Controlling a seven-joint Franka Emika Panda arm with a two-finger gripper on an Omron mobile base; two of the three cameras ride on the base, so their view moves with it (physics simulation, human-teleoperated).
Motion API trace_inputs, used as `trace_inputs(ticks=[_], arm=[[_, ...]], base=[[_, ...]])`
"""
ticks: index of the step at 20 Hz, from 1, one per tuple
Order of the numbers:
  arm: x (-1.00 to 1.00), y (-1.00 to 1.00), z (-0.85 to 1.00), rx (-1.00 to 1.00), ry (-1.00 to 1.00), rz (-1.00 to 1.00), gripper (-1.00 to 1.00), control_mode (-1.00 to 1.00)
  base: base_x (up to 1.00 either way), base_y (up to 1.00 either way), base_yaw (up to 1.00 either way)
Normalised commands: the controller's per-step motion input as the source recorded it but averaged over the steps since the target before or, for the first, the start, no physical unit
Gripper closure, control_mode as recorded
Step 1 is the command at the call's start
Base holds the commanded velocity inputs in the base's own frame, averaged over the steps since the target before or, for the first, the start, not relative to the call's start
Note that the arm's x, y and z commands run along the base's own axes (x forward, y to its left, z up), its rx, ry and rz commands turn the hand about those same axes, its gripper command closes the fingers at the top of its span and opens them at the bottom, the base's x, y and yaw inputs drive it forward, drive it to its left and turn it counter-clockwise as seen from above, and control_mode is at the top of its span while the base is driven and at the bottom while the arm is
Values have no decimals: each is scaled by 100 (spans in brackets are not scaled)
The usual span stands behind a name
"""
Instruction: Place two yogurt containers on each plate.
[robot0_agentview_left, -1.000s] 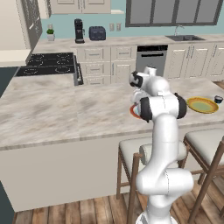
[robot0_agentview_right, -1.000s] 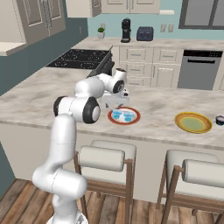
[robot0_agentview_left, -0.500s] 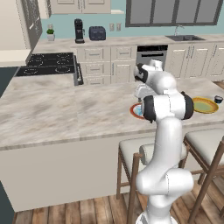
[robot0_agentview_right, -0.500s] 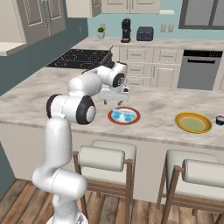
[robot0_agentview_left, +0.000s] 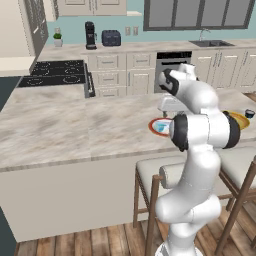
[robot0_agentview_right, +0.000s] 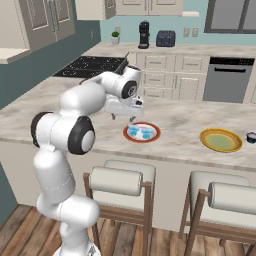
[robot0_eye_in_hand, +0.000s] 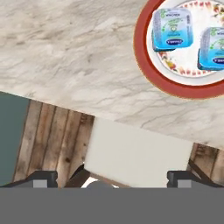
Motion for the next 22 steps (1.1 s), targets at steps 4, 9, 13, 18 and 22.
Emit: trace_inputs(ticks=[4,9,13,18,22], arm=[[-45,28,38,-7,1,-17,-100,-100],[-29,17,26,-7,2,-16,-100,-100],[-37,0,17,-3,0,-10,-100,-100],[-39,0,3,-7,1,-16,-100,-100],[-58,0,0,-8,0,-6,-100,-100]], base=[[0,0,0],[0,0,0],[0,0,0],[0,0,0],[0,0,0]])
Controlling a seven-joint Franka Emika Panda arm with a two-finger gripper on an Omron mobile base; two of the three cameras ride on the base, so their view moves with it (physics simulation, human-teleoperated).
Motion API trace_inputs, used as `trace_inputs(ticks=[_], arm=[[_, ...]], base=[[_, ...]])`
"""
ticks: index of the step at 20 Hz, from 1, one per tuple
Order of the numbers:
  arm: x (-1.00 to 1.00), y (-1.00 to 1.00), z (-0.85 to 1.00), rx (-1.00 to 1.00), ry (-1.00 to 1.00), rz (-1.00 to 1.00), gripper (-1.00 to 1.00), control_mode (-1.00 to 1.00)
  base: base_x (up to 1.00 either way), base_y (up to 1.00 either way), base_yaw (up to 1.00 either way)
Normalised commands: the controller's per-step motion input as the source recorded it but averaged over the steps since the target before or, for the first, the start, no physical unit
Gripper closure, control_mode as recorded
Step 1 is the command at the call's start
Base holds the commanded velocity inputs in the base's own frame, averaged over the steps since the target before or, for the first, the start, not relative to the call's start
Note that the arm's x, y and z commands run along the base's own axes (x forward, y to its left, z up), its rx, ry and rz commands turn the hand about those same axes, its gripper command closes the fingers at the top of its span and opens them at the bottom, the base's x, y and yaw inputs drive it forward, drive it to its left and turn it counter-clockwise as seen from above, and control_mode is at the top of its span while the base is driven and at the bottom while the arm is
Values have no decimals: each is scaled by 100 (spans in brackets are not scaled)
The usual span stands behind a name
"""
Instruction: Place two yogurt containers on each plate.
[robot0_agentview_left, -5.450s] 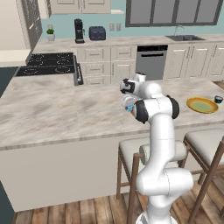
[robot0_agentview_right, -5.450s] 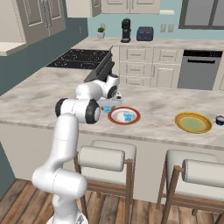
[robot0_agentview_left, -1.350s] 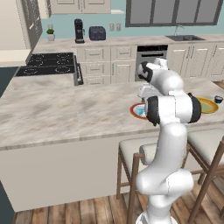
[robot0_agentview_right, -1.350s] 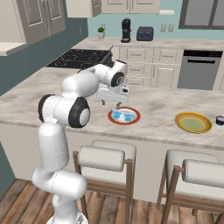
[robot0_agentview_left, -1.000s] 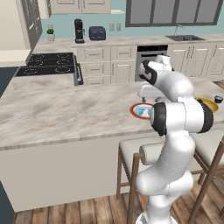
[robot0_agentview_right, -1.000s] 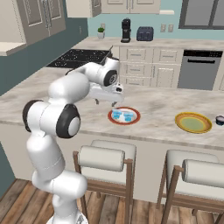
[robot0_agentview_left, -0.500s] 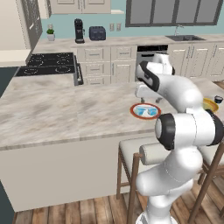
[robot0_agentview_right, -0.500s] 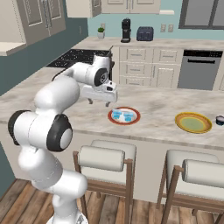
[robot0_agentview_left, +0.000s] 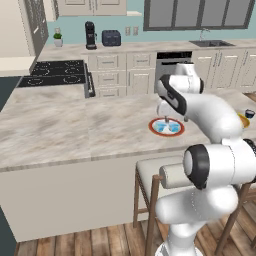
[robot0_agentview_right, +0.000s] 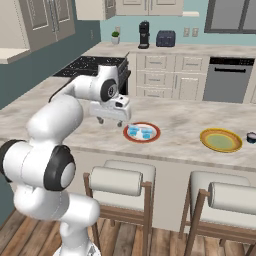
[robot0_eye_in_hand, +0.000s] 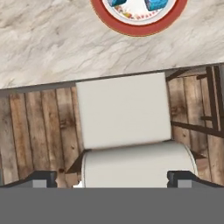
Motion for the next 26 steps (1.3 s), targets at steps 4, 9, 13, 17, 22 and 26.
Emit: trace_inputs(ticks=[4,9,13,17,22,26], arm=[[-49,1,2,-6,2,-10,-100,-100],[-40,-1,5,0,1,-1,-100,-100],[-10,1,15,0,3,0,-100,-100],[-6,0,1,0,0,0,-100,-100],[-3,0,0,0,0,0,-100,-100],[0,0,0,0,0,0,-100,-100]], base=[[0,0,0],[0,0,0],[0,0,0],[0,0,0],[0,0,0],[0,0,0]])
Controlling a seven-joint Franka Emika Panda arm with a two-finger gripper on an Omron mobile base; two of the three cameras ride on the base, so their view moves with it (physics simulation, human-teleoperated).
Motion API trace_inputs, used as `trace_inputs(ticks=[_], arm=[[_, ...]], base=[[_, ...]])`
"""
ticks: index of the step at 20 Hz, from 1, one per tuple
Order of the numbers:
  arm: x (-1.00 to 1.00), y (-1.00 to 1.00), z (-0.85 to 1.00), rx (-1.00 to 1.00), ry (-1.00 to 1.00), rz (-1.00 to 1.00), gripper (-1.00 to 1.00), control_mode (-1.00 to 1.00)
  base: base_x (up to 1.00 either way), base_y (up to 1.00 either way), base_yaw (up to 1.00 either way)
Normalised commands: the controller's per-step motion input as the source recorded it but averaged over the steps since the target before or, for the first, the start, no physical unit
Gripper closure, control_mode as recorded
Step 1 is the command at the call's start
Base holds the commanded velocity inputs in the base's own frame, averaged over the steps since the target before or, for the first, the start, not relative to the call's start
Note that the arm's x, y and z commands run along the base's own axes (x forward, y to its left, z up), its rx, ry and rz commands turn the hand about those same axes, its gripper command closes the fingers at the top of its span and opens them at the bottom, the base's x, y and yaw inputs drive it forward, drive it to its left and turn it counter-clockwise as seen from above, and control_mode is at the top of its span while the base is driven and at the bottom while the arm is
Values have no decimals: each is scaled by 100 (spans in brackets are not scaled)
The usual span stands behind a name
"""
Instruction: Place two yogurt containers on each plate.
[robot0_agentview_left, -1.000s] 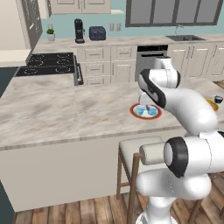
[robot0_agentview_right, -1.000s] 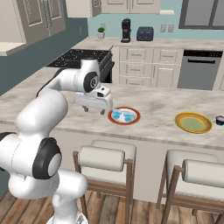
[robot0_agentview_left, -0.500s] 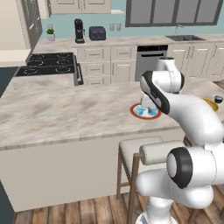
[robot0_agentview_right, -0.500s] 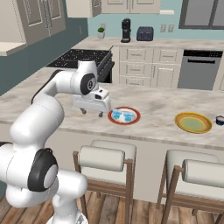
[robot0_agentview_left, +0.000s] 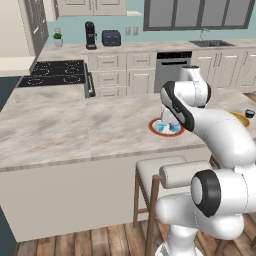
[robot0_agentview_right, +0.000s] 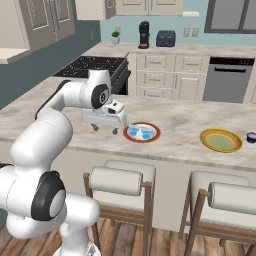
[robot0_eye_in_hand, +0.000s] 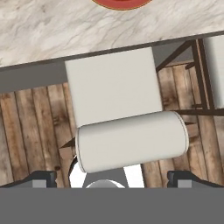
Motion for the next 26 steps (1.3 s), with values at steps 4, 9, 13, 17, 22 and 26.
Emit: trace_inputs(ticks=[4,9,13,17,22,26], arm=[[0,0,0,0,0,0,-100,100],[0,0,0,0,0,0,-100,100],[0,0,0,0,0,0,-100,100],[0,0,0,0,0,0,-100,100],[0,0,0,0,0,0,-100,100],[0,0,0,0,0,0,-100,100]], base=[[-37,-17,-1],[-40,-93,-3],[0,-99,0],[4,-80,0],[21,-53,0],[36,-30,0]])
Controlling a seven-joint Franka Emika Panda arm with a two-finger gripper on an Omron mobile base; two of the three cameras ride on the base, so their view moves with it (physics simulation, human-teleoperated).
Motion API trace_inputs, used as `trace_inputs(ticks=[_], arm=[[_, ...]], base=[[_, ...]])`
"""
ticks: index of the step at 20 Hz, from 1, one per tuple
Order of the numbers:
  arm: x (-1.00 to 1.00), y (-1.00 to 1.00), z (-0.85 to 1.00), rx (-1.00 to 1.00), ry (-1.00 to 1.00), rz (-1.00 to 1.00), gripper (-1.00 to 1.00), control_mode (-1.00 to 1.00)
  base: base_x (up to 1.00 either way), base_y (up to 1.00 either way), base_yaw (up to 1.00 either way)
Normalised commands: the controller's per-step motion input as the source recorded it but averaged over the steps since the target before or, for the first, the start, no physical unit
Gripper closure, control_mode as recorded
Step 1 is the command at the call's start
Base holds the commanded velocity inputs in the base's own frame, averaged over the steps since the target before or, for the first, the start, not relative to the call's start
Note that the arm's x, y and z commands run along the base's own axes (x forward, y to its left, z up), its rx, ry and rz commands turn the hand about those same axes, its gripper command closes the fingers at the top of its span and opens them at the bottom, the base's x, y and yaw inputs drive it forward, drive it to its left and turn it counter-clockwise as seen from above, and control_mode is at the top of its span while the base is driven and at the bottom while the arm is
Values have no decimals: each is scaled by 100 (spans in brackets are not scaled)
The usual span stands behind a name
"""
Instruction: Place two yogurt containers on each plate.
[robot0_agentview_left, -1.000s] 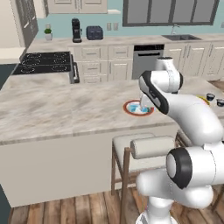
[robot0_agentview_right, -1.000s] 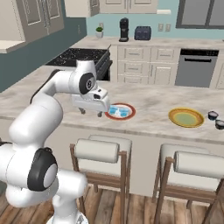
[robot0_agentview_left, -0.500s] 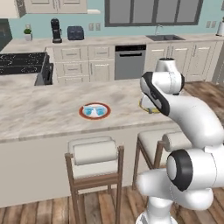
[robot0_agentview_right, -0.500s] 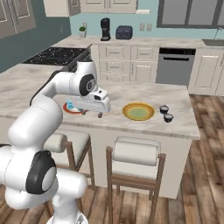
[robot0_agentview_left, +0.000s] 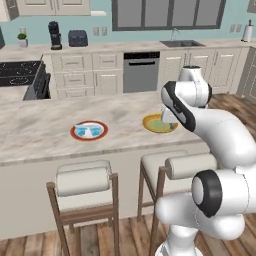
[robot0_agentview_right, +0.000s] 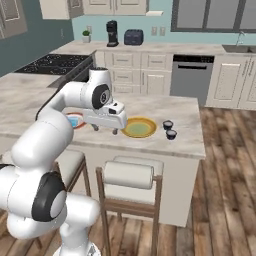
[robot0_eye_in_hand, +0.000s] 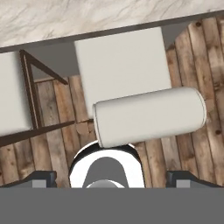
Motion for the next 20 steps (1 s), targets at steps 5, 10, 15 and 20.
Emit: trace_inputs(ticks=[5,10,15,20], arm=[[0,0,0,0,0,0,-100,100],[0,0,0,0,0,0,-100,100],[0,0,0,0,0,0,-100,100],[0,0,0,0,0,0,-100,100]], base=[[41,-23,0],[22,-56,0],[25,-44,0],[39,-3,0]])
